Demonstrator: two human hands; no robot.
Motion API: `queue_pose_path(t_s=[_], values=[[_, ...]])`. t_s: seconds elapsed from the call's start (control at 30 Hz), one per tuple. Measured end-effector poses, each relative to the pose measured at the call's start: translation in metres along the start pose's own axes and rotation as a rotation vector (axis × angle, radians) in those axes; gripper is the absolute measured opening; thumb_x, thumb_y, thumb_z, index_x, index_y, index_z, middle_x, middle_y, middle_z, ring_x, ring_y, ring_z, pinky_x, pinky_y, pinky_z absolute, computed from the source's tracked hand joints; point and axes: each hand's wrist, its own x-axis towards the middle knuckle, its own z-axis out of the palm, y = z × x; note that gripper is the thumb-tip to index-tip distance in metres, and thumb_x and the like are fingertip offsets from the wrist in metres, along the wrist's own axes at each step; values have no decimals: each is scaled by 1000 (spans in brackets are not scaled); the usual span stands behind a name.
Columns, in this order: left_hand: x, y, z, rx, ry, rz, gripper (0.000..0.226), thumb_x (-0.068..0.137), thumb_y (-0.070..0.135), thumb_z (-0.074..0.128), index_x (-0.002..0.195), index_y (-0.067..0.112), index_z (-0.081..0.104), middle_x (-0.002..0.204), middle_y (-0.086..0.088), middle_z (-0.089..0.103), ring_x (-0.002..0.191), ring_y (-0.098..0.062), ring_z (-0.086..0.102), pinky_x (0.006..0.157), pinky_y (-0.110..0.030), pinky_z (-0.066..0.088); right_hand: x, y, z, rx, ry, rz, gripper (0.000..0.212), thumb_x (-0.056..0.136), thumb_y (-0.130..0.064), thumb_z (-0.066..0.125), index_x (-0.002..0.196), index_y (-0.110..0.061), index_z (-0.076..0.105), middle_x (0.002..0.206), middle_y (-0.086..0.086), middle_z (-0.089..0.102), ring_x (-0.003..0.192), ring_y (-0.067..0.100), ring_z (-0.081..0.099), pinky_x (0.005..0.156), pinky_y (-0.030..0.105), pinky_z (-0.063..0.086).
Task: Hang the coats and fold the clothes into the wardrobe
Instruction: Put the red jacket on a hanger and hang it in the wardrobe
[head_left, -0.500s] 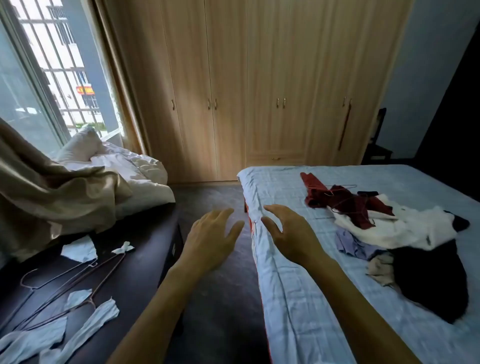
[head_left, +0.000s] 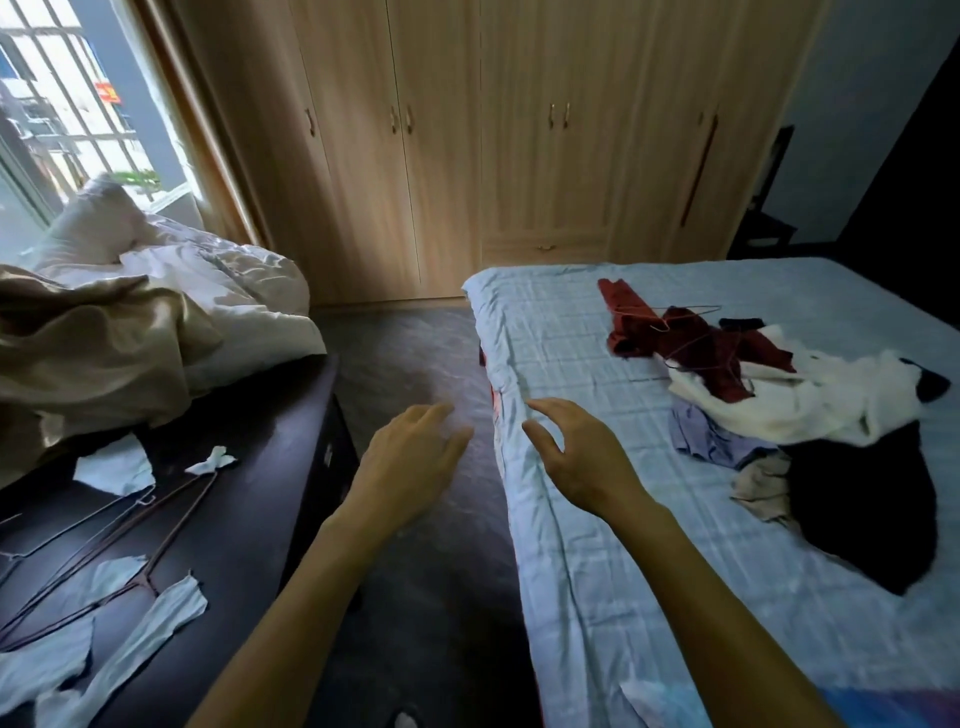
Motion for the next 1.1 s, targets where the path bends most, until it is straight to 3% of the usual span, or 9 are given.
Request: queue_pose_path(t_s=[0.67, 0.9, 1.1], values=[[261, -121, -51, -137, -3, 86, 51, 94, 52, 37, 138, 28, 41, 145, 3, 43, 128, -17, 44, 106, -35, 35, 254, -52, 70, -97, 68, 27, 40, 98, -39, 44, 132, -20, 53, 136, -4, 53, 125, 10, 46, 101, 16, 29], [357, -126, -38, -121, -31, 120, 53, 93, 56, 35, 139, 30, 40, 146, 4, 42, 129, -19, 44, 108, -39, 37, 337, -19, 80, -78, 92, 44, 43, 97, -44, 40, 133, -24, 51, 139, -6, 50, 128, 9, 44, 108, 26, 34], [451, -87, -5, -35, -99, 197, 51, 94, 56, 34, 139, 33, 39, 147, 6, 40, 130, -17, 43, 107, -35, 34, 411, 49, 64, 3, 196, 88, 41, 98, -41, 42, 132, -22, 52, 137, -6, 51, 125, 8, 46, 101, 16, 30]])
